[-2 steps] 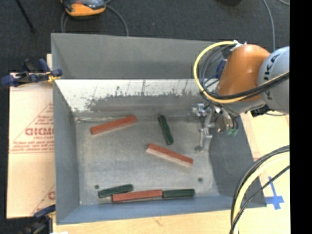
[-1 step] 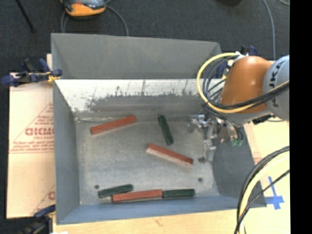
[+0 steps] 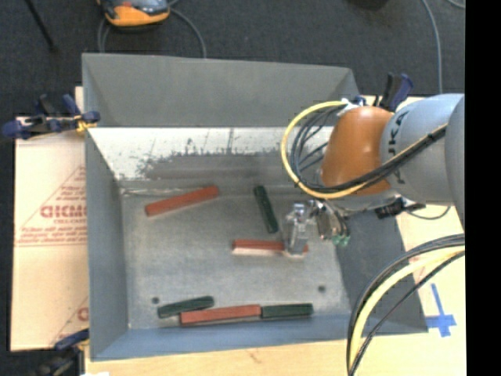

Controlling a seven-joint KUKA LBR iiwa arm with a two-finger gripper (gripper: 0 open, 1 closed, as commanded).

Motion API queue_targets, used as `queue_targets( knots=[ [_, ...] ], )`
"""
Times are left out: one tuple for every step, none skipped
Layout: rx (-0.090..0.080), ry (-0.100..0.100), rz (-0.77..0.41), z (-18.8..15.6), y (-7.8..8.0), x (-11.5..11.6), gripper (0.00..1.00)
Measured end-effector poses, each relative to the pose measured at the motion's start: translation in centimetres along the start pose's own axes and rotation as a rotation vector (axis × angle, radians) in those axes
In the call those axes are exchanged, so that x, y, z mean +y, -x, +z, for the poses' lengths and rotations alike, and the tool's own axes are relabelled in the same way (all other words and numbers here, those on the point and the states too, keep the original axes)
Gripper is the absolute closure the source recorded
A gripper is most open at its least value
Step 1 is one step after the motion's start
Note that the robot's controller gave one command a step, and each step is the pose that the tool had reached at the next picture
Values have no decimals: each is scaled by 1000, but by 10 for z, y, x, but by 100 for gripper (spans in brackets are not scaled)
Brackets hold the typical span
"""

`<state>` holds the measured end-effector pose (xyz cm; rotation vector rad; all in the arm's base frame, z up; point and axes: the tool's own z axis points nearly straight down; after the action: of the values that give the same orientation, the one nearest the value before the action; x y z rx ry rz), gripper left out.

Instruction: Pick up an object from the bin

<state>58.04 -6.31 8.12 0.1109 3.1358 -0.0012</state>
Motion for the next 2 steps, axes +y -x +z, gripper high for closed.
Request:
queue_targets(
  knots=[
    [0,-1,-2,0,0,-1,0],
    [0,-1,-2,0,0,-1,0]
  ],
)
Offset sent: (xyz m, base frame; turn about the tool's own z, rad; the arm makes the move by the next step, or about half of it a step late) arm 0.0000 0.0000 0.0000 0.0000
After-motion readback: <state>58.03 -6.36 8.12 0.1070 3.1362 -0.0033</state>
